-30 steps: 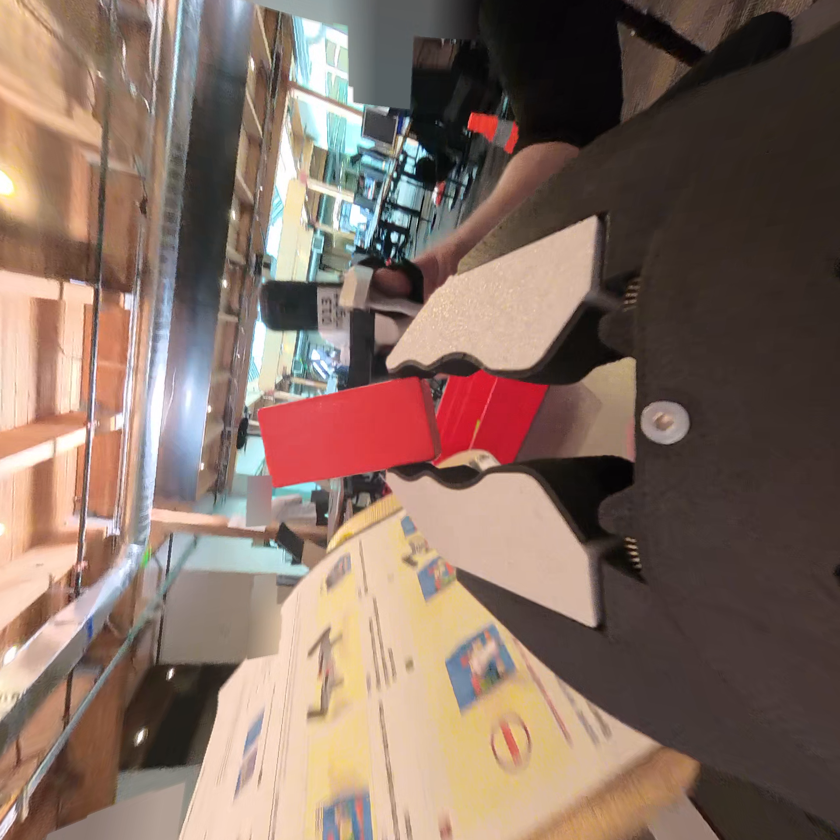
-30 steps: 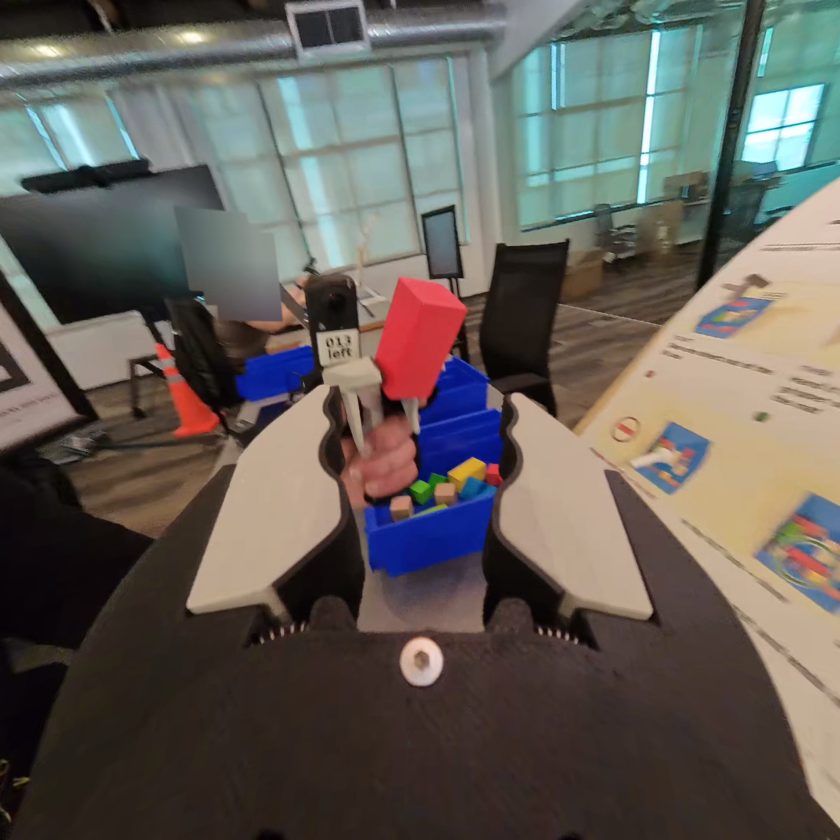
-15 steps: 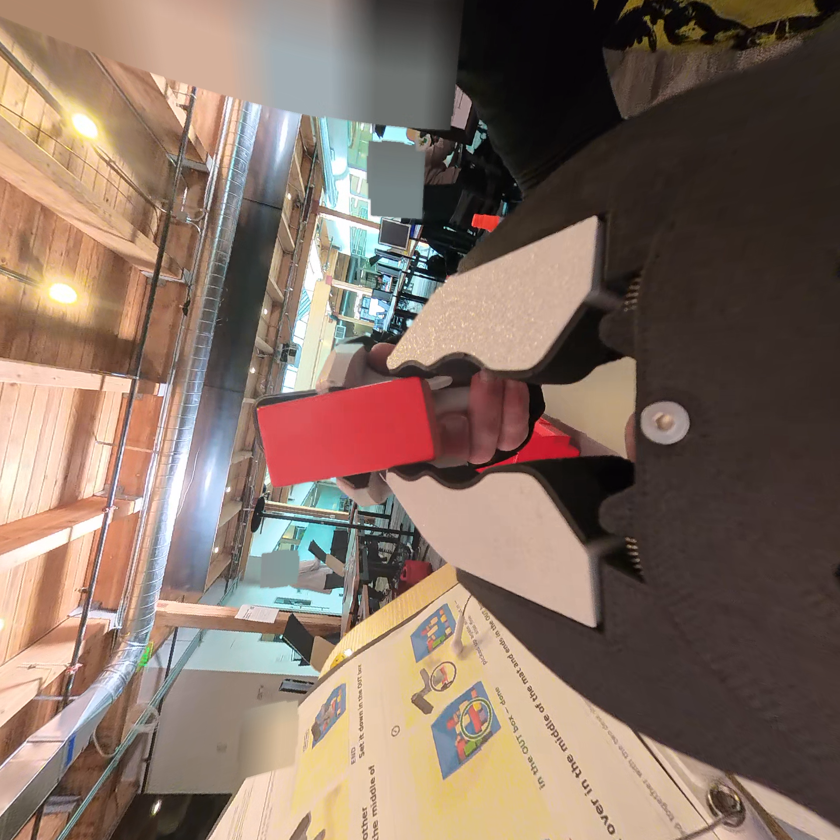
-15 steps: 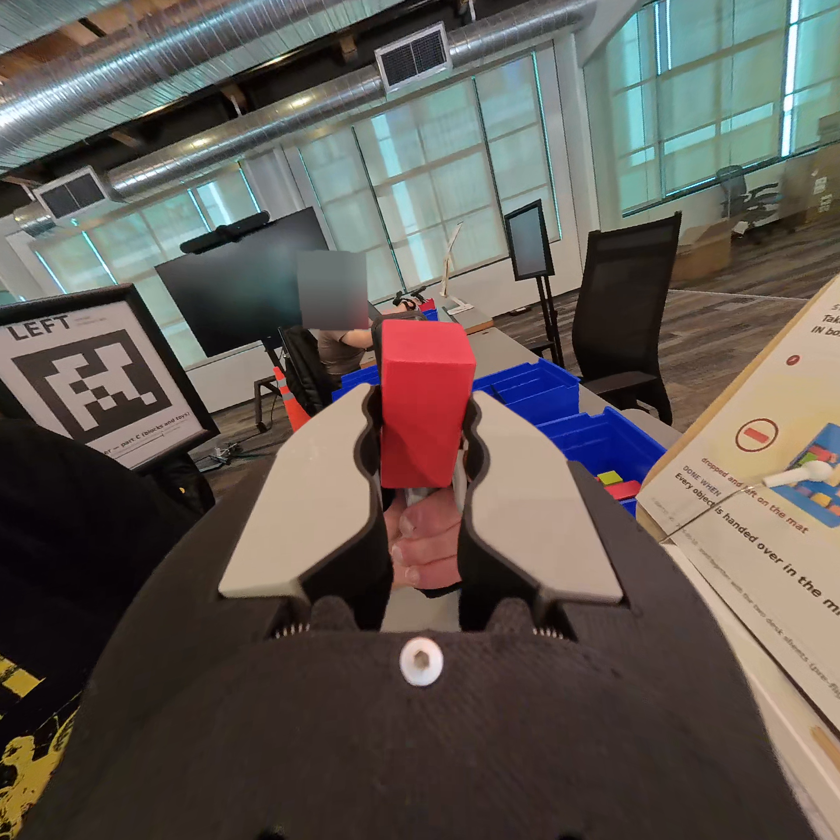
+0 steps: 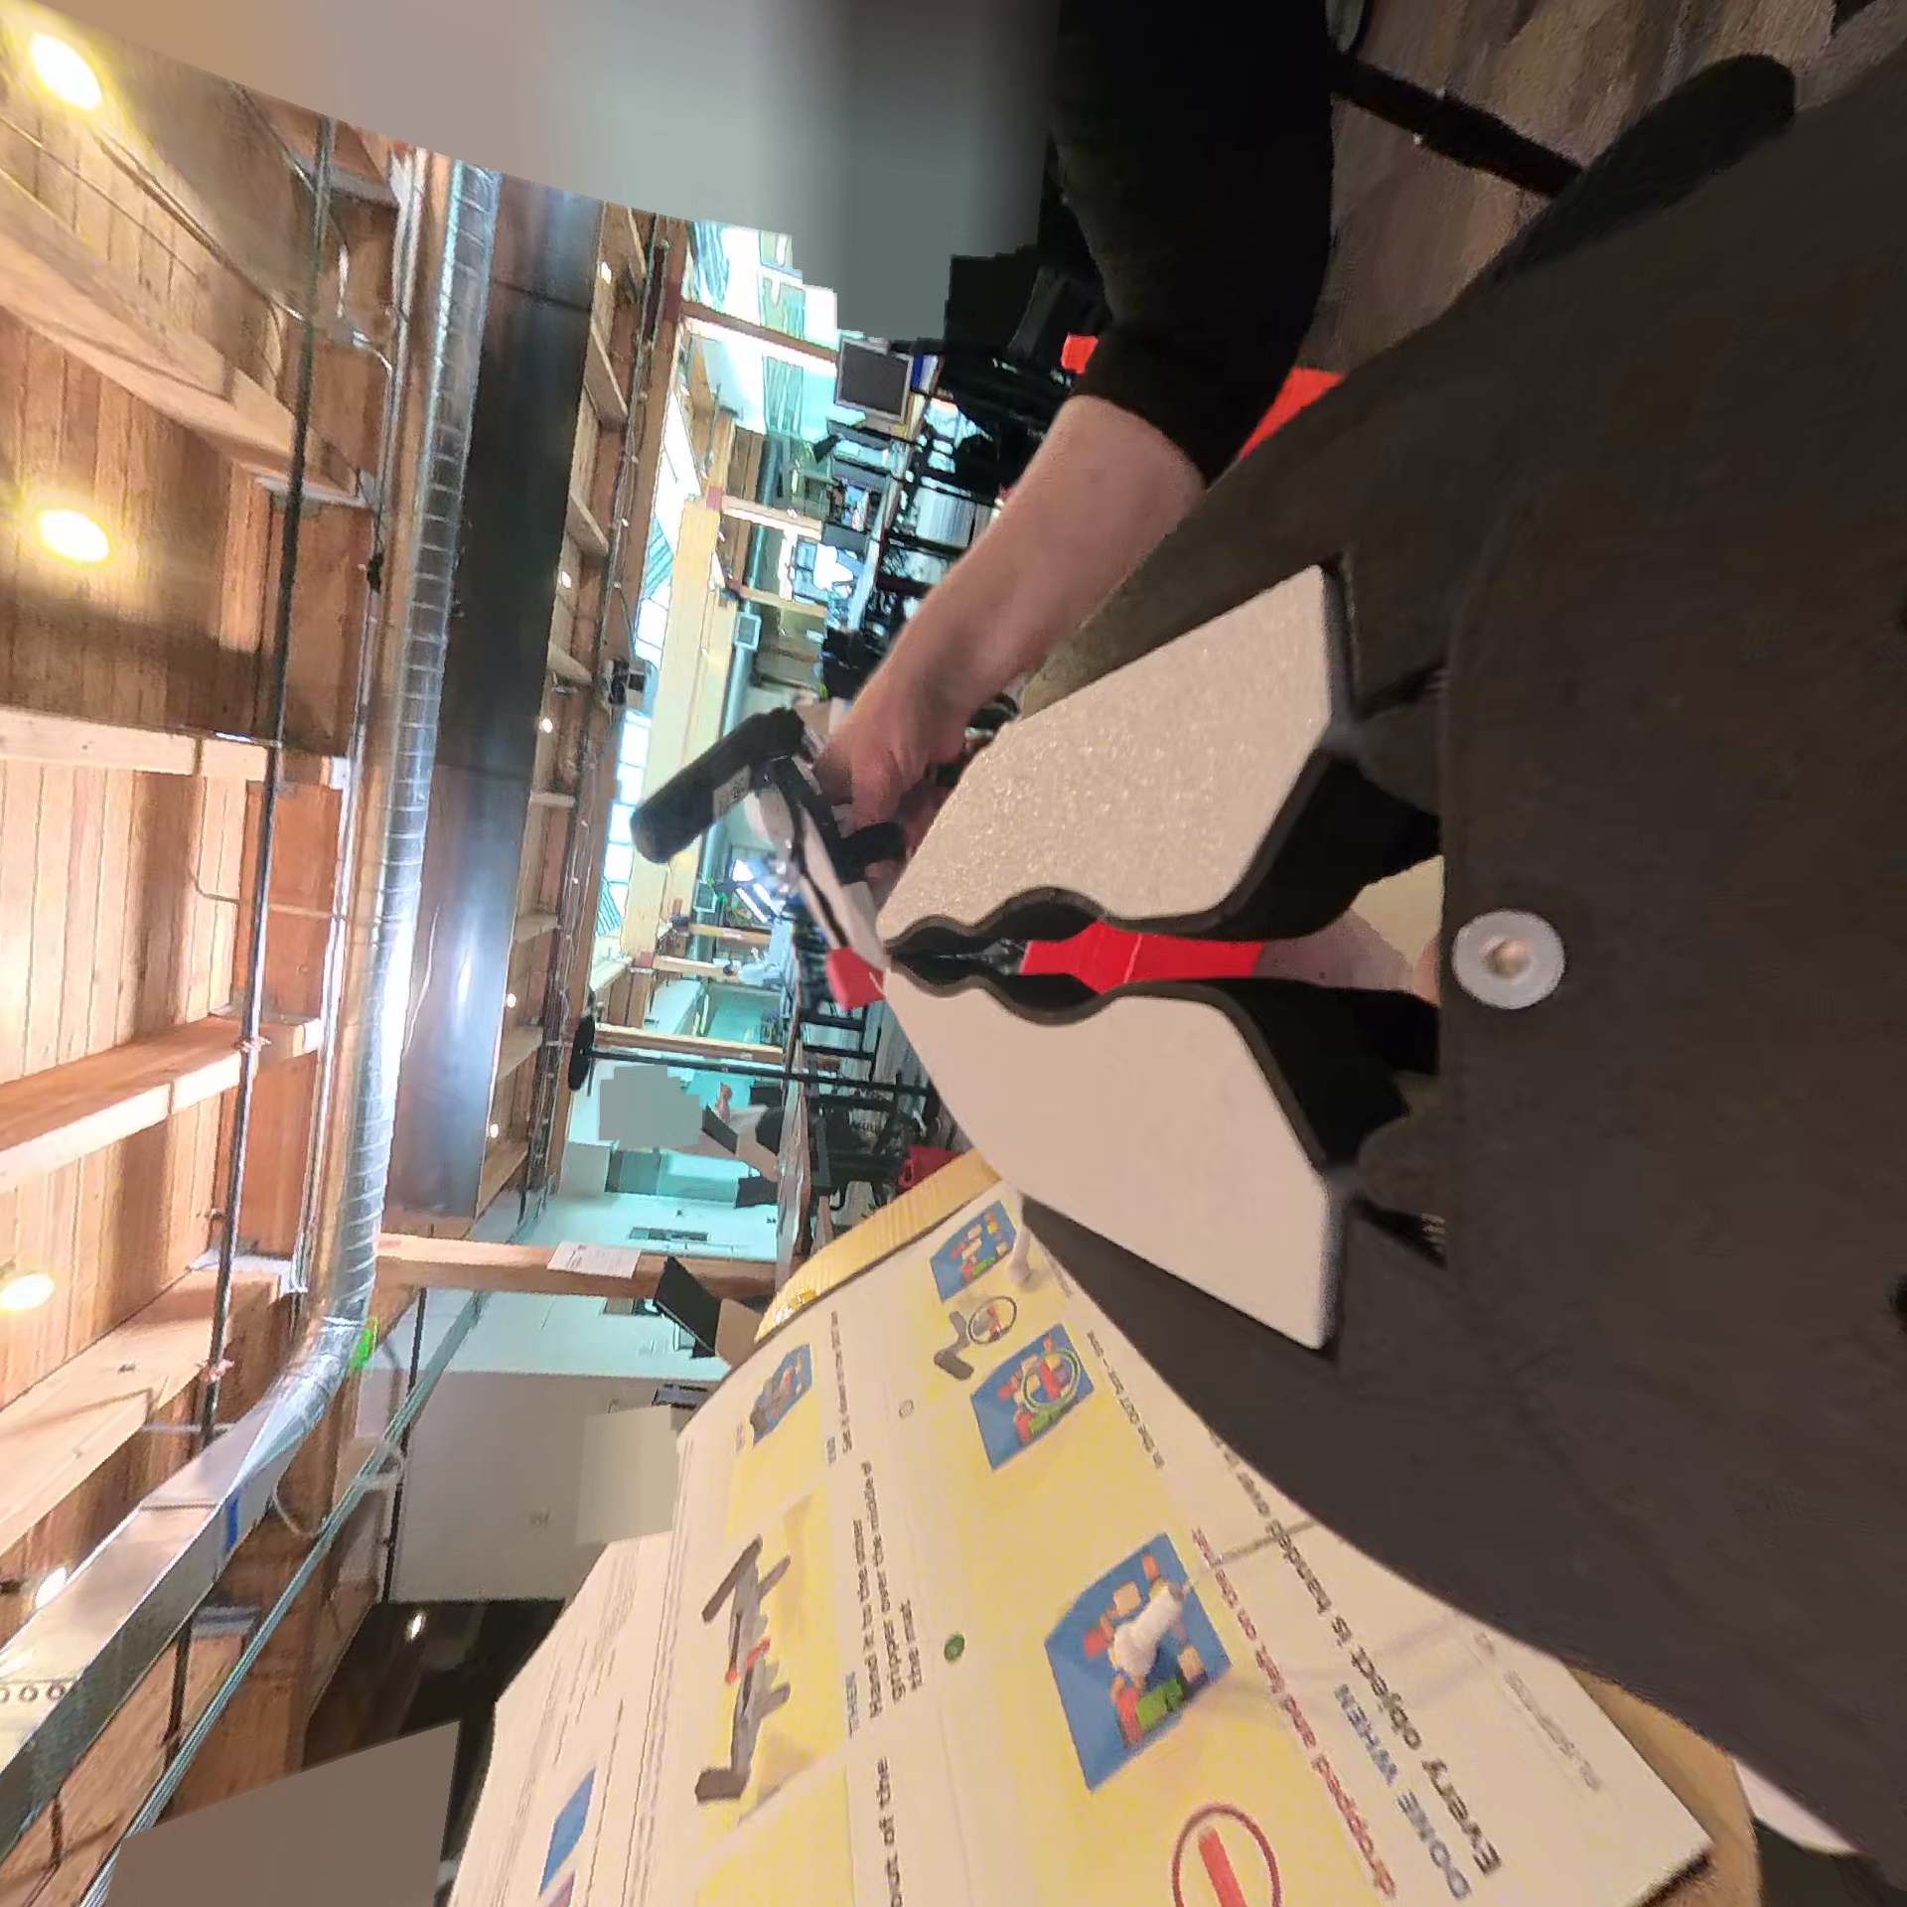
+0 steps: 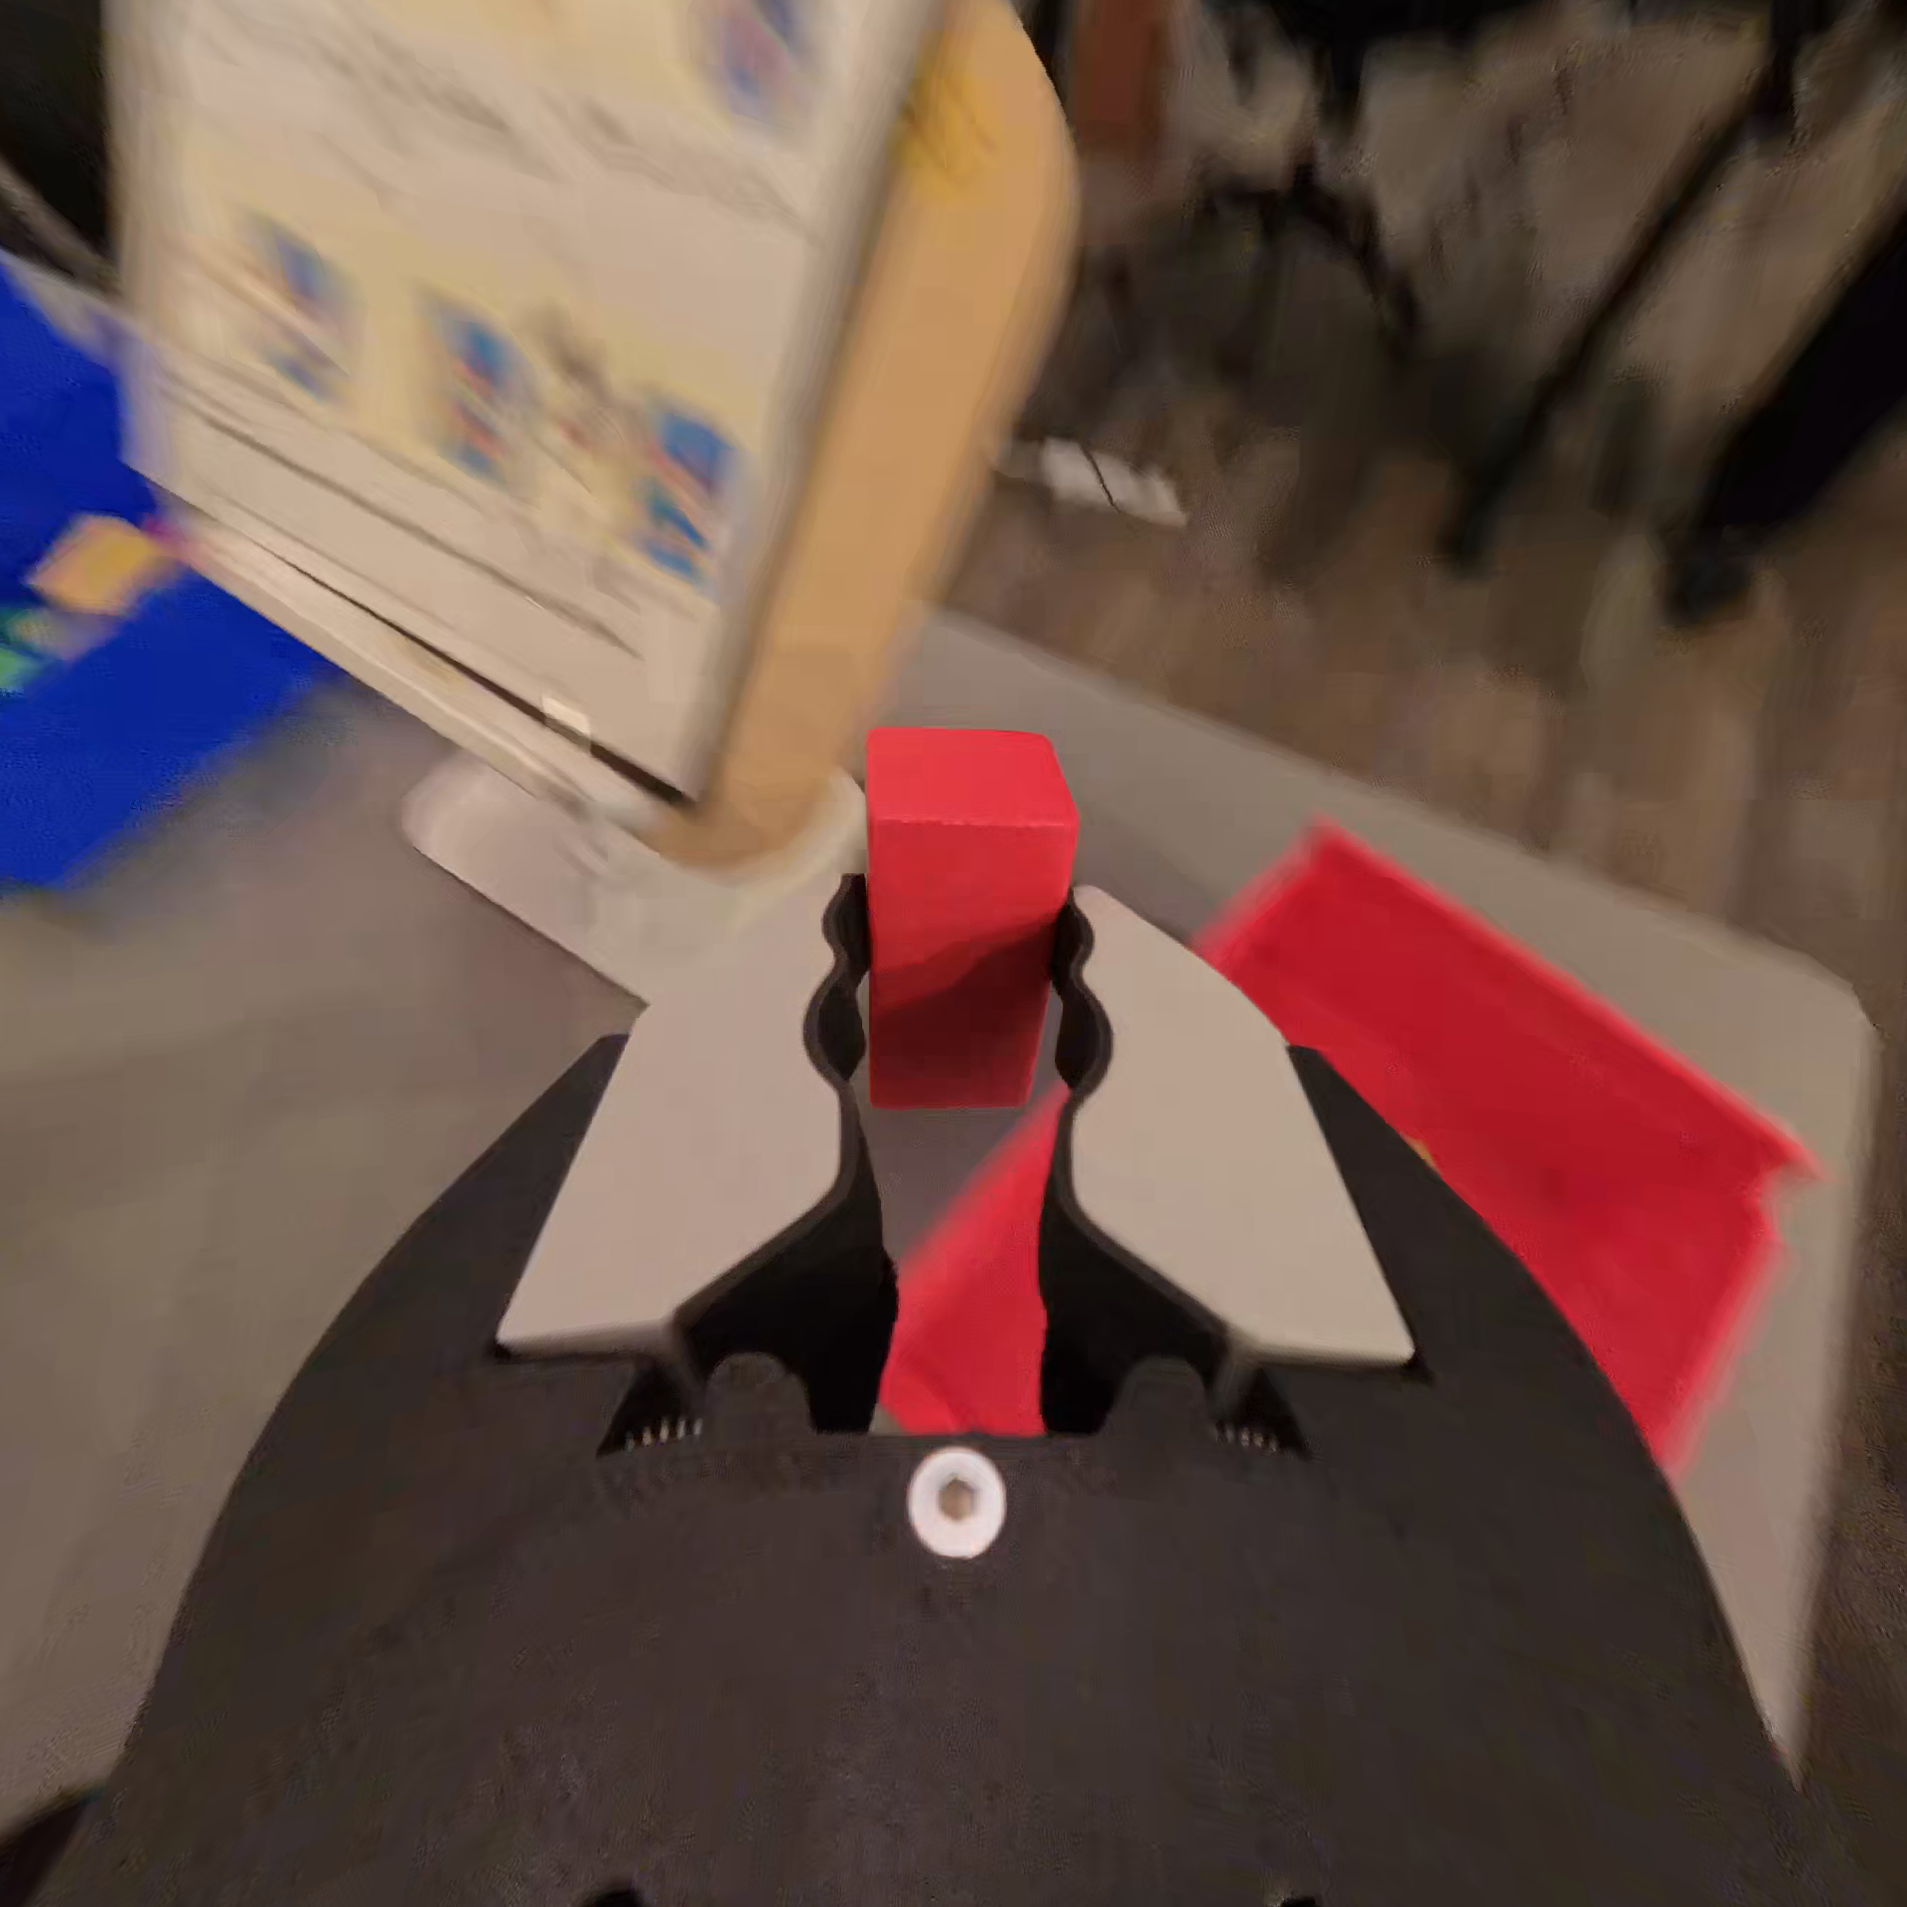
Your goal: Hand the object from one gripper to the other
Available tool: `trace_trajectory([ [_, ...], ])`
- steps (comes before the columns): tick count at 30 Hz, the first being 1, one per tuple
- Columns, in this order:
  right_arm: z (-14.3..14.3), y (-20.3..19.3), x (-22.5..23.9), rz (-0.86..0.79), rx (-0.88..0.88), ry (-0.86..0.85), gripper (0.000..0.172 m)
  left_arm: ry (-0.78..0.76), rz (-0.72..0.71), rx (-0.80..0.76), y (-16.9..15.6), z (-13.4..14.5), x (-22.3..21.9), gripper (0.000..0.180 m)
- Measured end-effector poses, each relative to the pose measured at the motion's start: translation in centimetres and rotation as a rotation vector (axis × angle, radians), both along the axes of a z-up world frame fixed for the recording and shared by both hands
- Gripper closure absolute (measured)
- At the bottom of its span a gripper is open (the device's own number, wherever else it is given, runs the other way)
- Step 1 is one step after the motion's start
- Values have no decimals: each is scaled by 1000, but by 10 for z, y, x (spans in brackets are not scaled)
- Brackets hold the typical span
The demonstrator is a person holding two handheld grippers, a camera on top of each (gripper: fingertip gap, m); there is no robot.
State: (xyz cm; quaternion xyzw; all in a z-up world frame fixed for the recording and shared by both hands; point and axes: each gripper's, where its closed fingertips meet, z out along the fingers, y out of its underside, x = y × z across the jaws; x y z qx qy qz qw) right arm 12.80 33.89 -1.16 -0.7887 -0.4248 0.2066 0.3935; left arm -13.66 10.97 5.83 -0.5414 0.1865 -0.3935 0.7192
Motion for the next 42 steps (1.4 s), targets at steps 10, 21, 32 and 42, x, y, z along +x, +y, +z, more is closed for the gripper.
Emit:
trace_trajectory([
  [10,-177,52,137,-290,-370,-494,139,88,65,-25,4,-5,-1,180],
  [21,-231,61,153,-310,-508,-639,139,116,86,-31,6,-7,-4,180],
  [32,-243,64,153,-306,-538,-698,139,132,115,-38,8,-8,-11,180],
  [42,-247,66,156,-307,-535,-745,139,126,174,-53,7,-5,-35,180],
])
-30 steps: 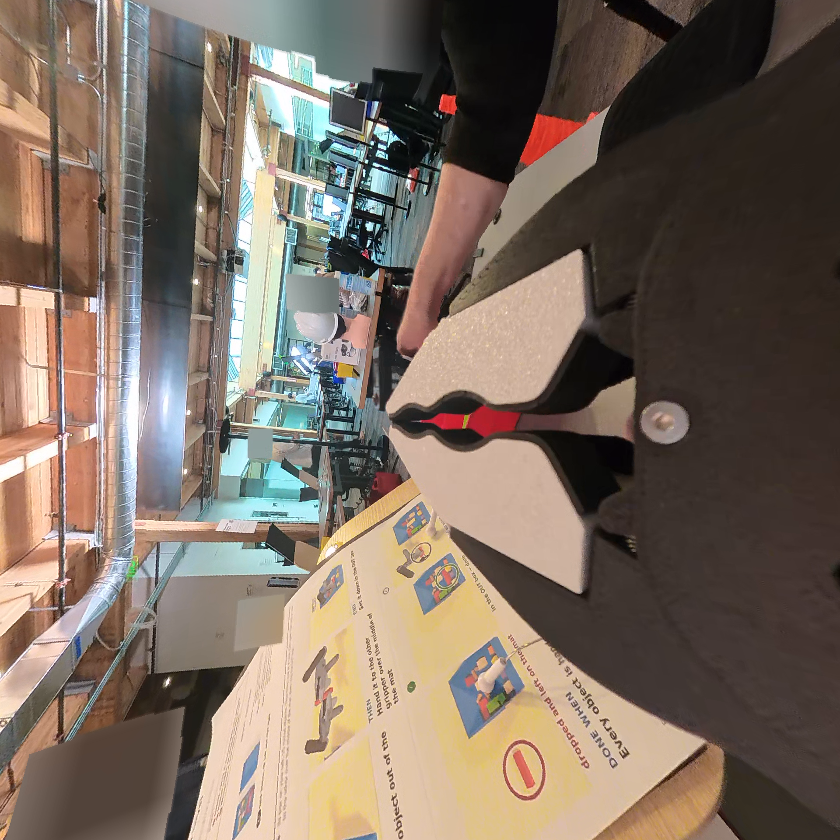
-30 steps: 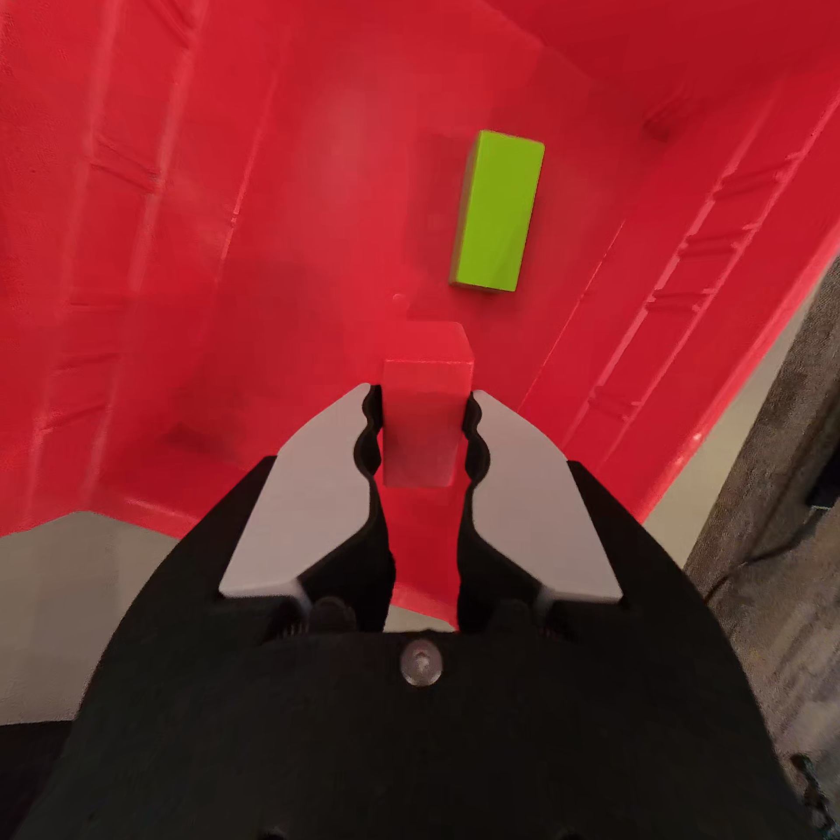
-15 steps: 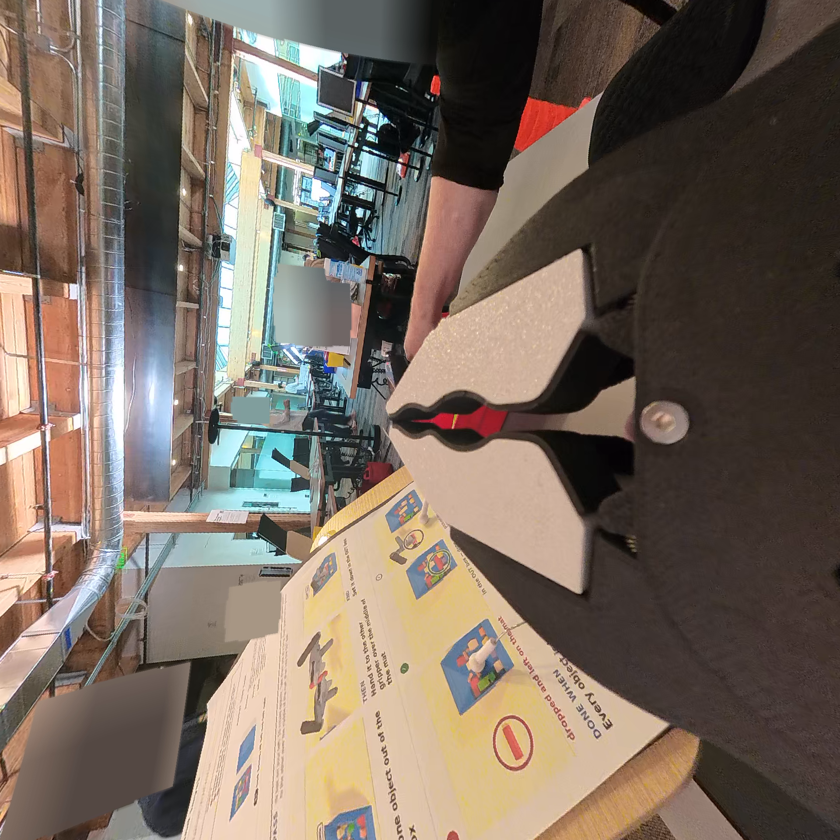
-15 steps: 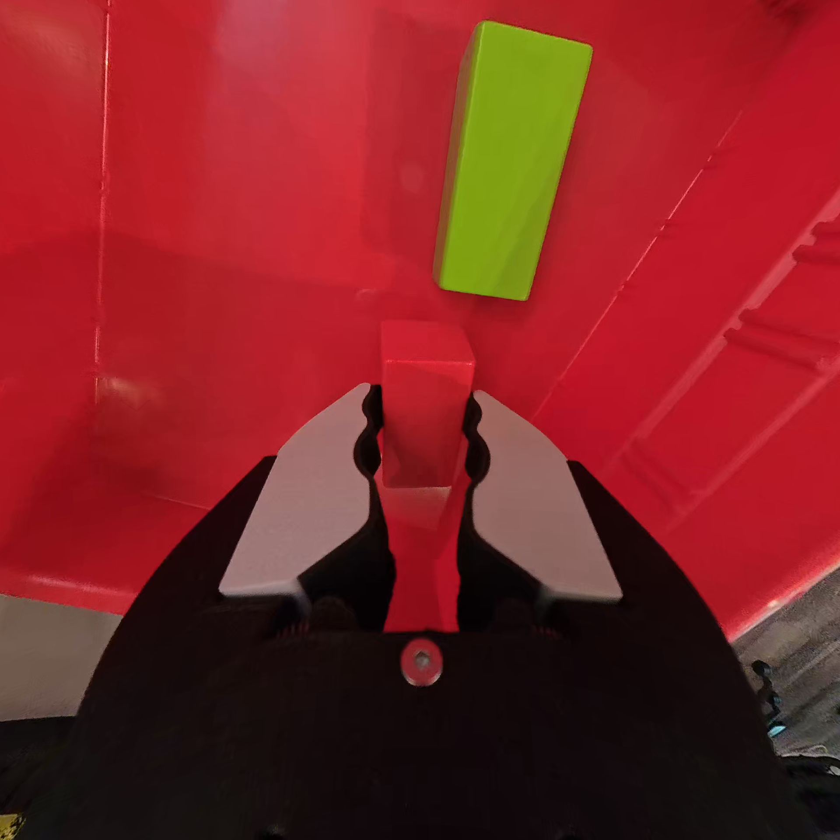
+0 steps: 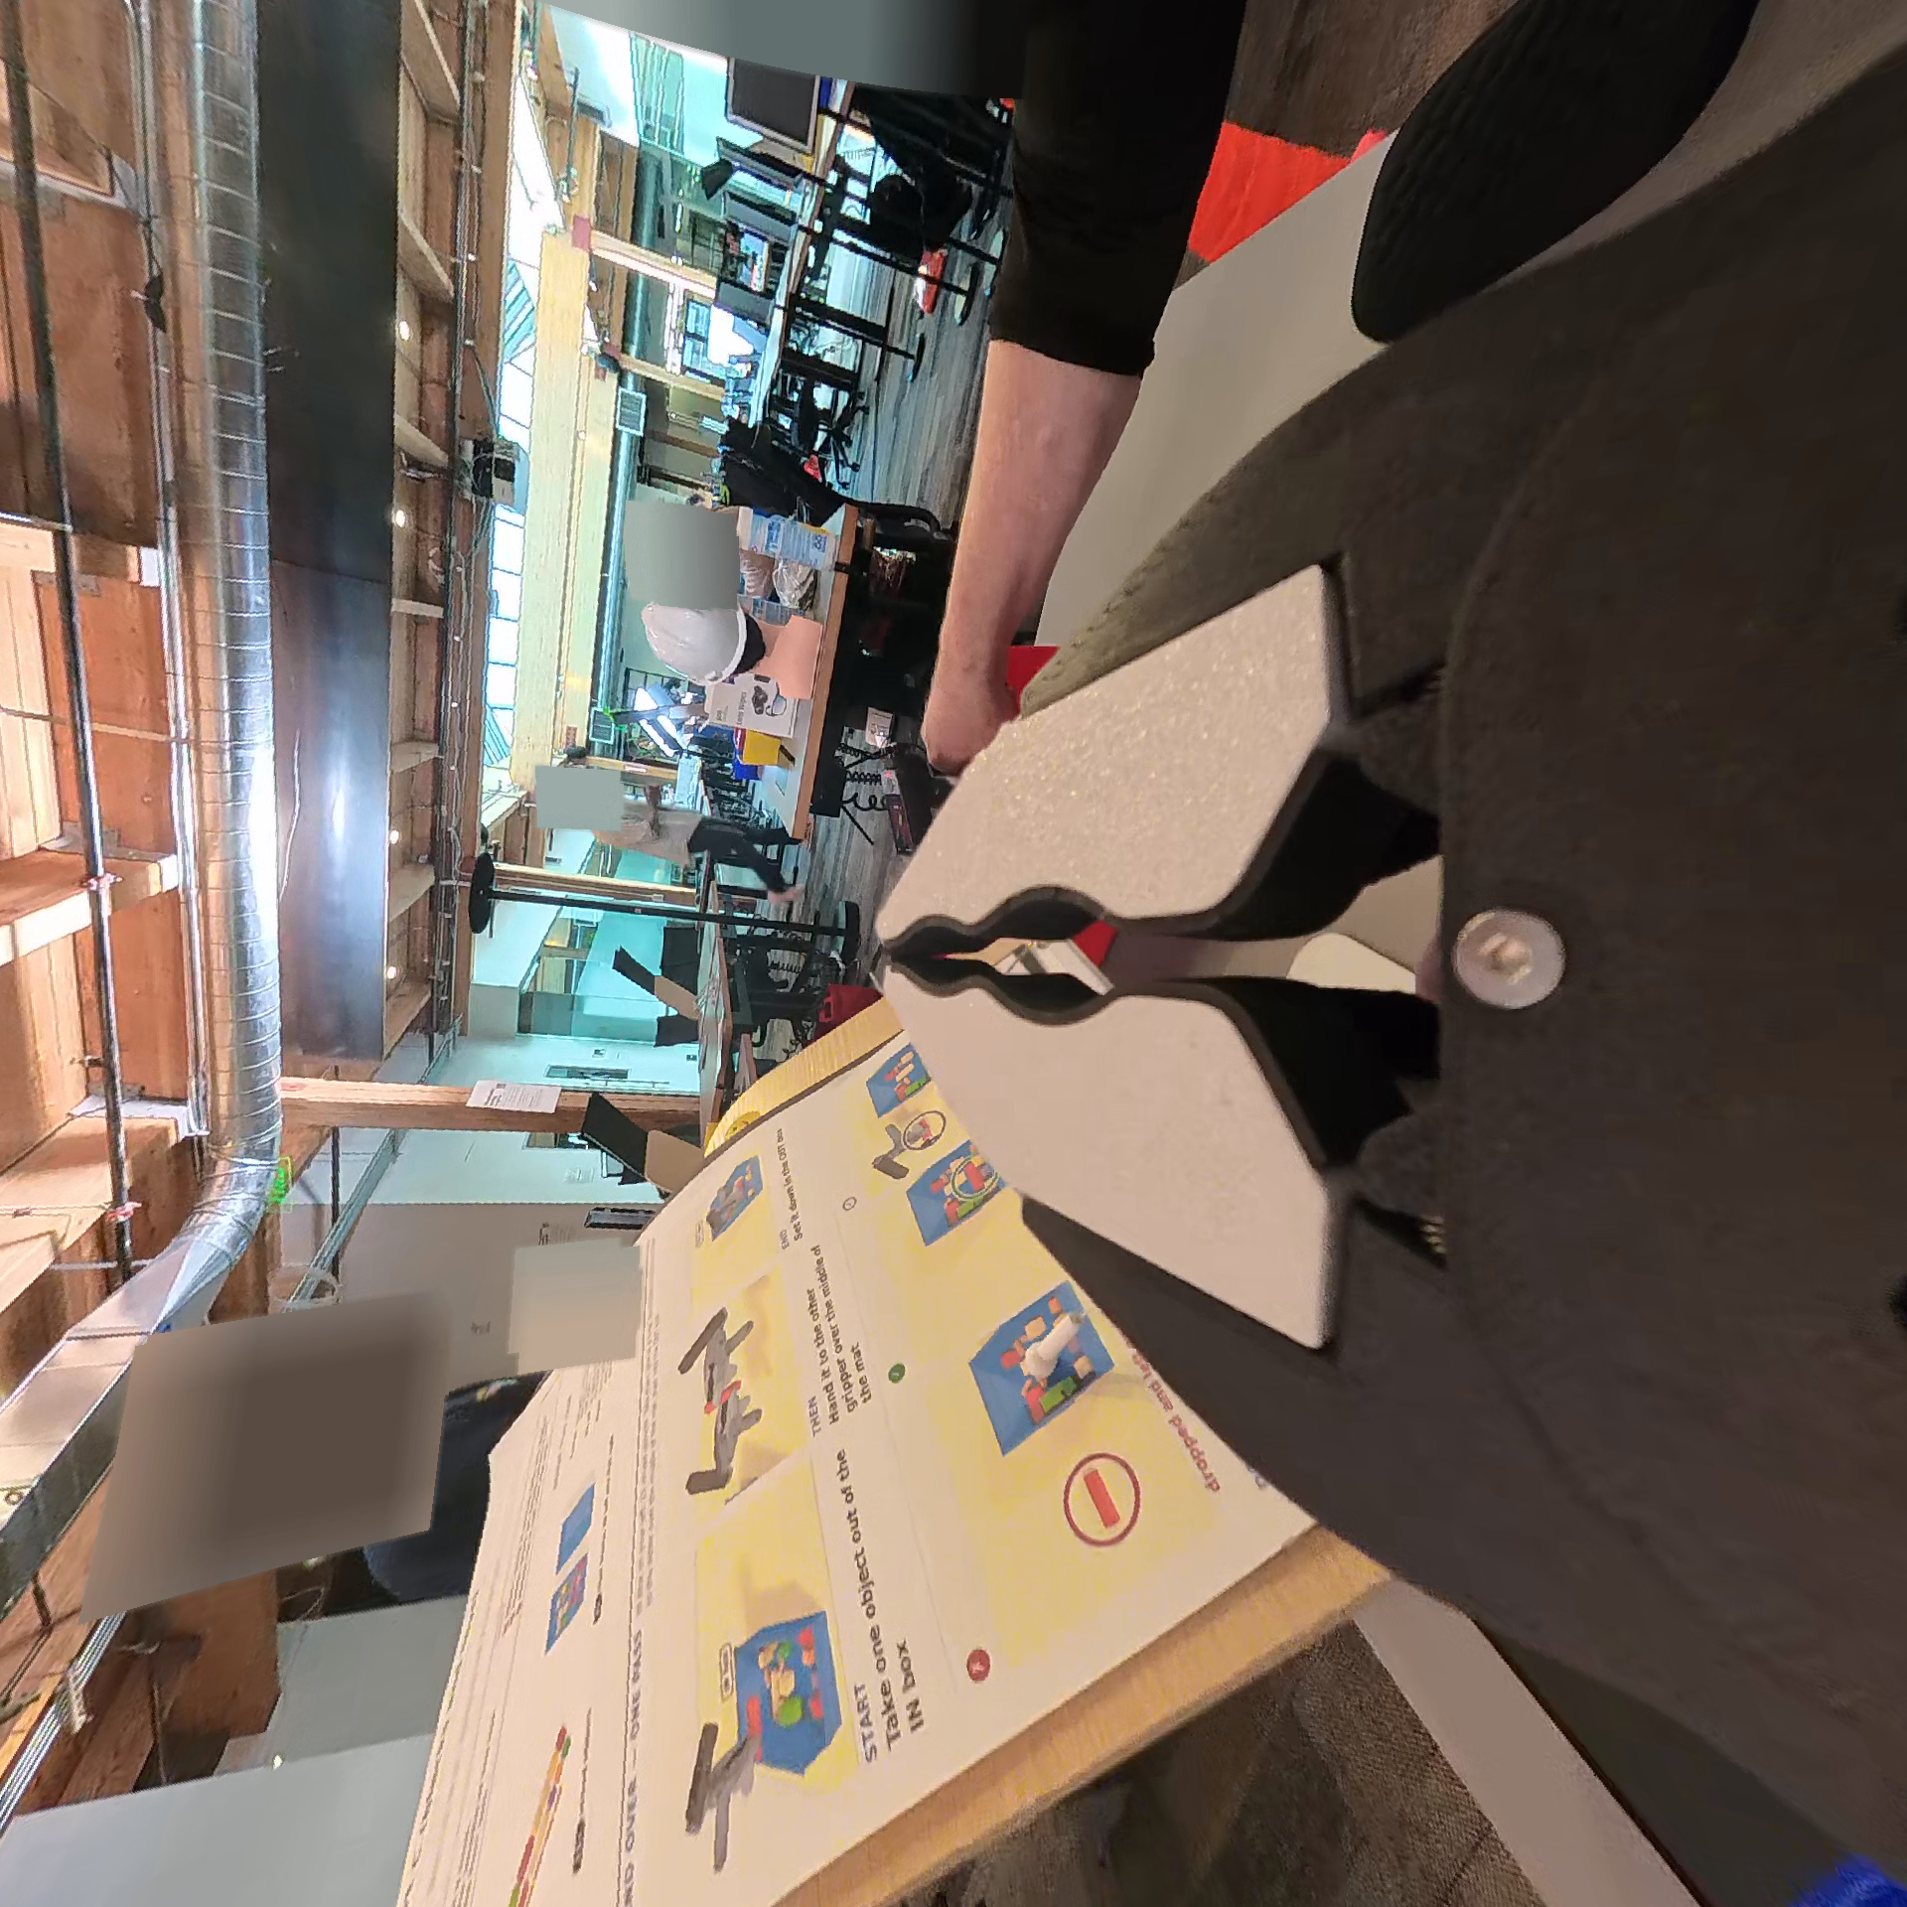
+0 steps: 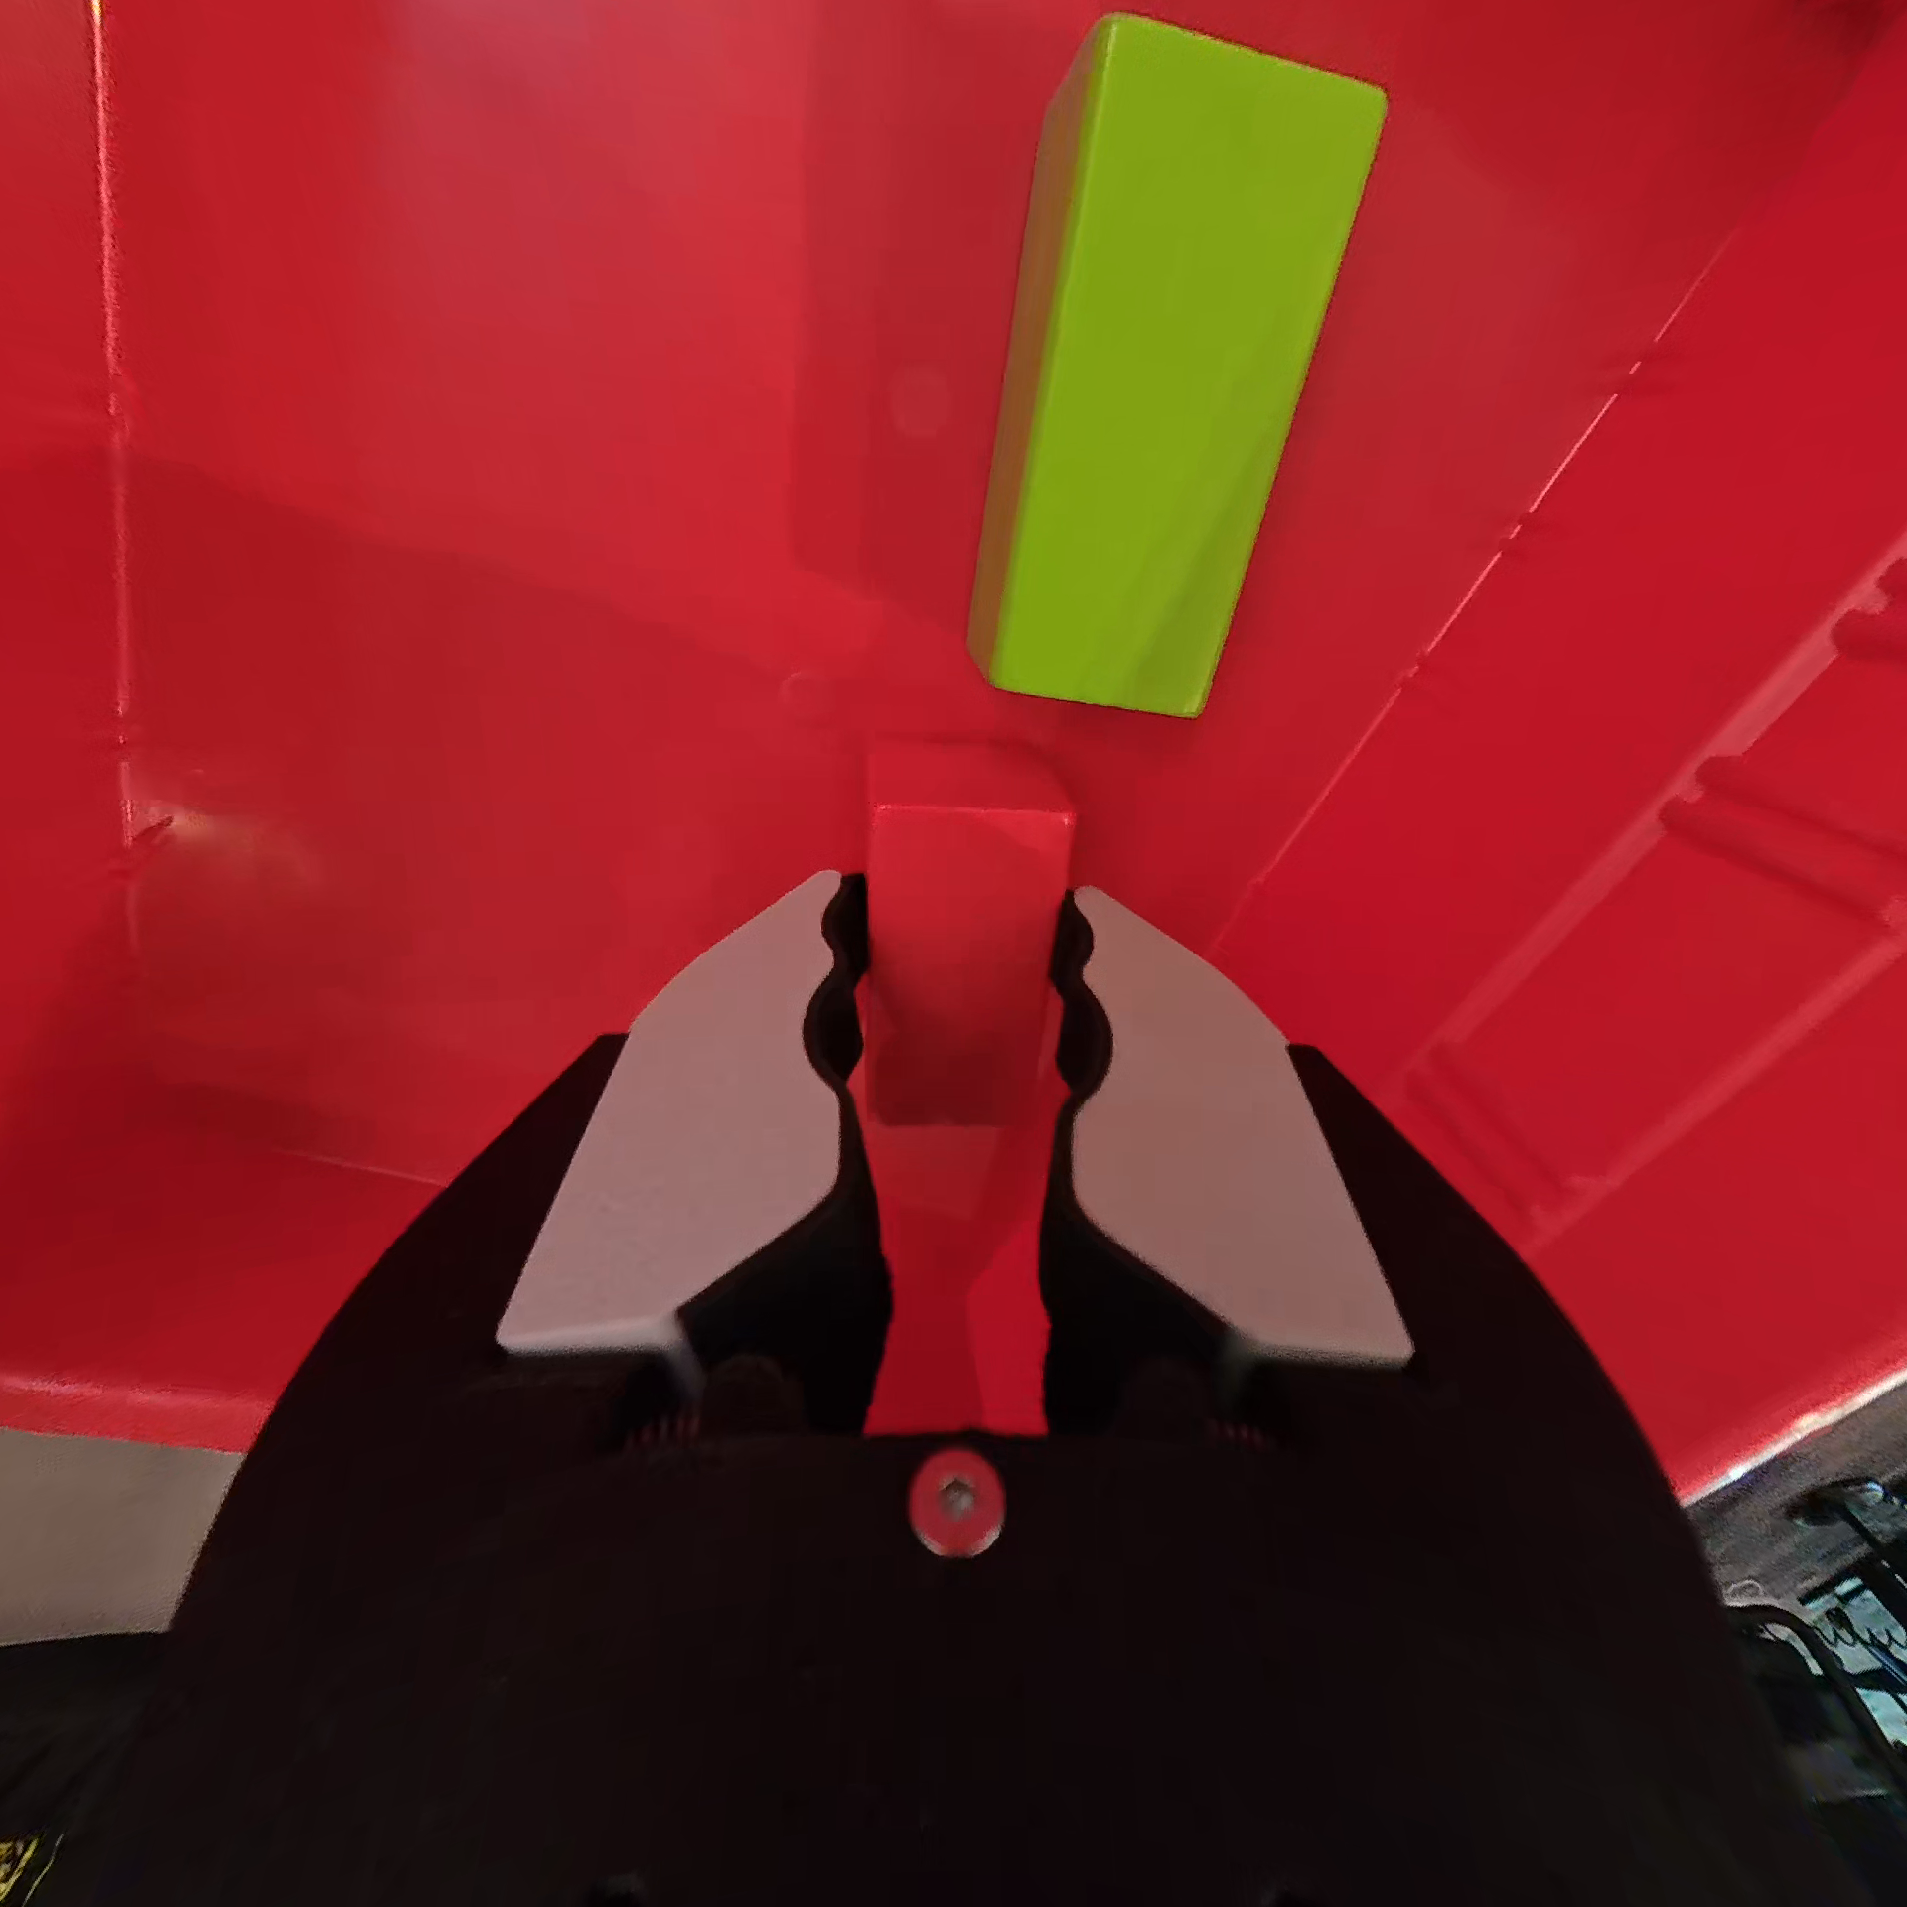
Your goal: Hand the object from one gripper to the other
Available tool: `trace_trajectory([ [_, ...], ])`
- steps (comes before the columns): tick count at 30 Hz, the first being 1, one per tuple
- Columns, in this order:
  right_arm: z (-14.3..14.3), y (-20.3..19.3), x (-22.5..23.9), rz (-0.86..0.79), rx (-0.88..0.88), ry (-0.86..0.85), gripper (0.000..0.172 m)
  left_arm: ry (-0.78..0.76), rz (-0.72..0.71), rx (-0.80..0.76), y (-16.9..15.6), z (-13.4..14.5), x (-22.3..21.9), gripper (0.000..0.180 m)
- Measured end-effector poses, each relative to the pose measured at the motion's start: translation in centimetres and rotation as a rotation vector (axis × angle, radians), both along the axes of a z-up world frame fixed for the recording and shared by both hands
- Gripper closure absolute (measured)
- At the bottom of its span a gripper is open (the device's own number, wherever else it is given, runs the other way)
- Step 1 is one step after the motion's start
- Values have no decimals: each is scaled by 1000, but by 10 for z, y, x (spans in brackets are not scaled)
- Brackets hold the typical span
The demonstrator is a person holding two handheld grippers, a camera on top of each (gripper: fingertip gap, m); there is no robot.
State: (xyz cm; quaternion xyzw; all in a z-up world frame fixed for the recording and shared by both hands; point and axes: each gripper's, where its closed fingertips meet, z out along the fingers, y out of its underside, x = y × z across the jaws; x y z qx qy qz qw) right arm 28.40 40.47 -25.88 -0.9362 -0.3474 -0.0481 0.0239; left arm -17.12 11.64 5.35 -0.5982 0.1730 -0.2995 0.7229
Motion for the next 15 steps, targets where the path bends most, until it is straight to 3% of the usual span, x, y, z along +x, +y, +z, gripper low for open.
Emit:
trace_trajectory([
  [4,8,2,0,7,37,4,123,47,71,-34,1,-4,-19,179],
  [9,34,-1,-3,23,114,37,117,149,323,-212,0,-31,-93,166],
  [15,66,-14,-17,84,215,59,120,340,623,-735,-5,-137,-186,152],
])
